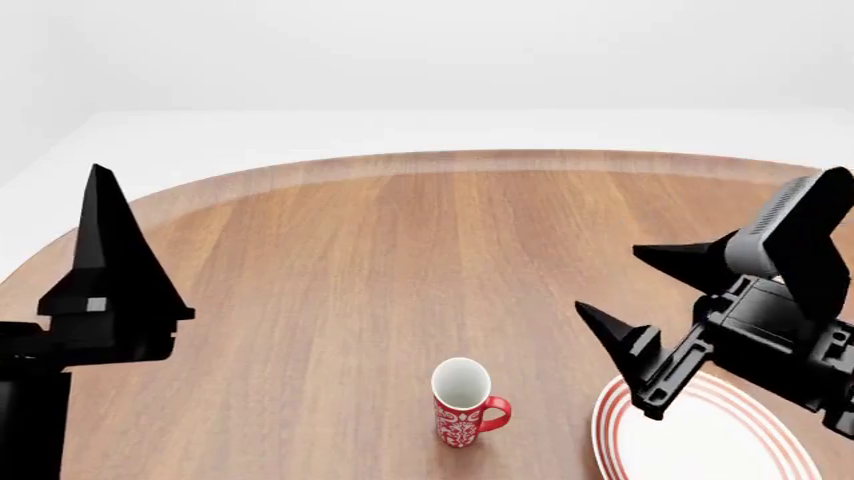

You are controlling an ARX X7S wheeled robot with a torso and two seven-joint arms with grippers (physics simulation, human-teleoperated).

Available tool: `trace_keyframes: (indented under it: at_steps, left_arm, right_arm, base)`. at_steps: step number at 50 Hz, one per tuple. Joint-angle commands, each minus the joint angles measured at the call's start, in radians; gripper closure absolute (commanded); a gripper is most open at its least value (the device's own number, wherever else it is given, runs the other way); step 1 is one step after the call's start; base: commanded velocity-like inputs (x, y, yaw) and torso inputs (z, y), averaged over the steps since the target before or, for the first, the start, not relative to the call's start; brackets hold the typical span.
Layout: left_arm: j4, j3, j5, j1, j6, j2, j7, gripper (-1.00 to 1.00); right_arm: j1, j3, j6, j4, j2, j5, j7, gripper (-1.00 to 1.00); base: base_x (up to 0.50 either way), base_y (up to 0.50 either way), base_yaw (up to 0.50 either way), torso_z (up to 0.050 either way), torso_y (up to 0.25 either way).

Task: Pick up the red mug and put it on the plate

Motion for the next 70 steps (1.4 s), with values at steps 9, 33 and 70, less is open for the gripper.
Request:
trace_keyframes:
  at_steps: [9, 33, 70]
  left_arm:
    - [-0.004, 0.013, 0.007, 0.005, 0.010, -0.006, -0.002, -1.00]
    - [-0.007, 0.019, 0.005, 0.007, 0.020, -0.015, -0.010, -1.00]
    - [-0.002, 0.033, -0.007, -0.002, 0.015, -0.038, -0.036, -1.00]
  right_arm:
    - [-0.149, -0.043, 0.033, 0.151, -0.183, -0.017, -0.099, -1.00]
    - [-0.176, -0.028, 0.036, 0.161, -0.195, -0.015, -0.095, -1.00]
    - [-0.481, 0.054, 0.011, 0.627, -0.533, 0.146, -0.300, -1.00]
  base:
    - [0.00, 0.00, 0.00, 0.000, 0.000]
    - [0.00, 0.00, 0.00, 0.000, 0.000]
    - [0.00, 0.00, 0.00, 0.000, 0.000]
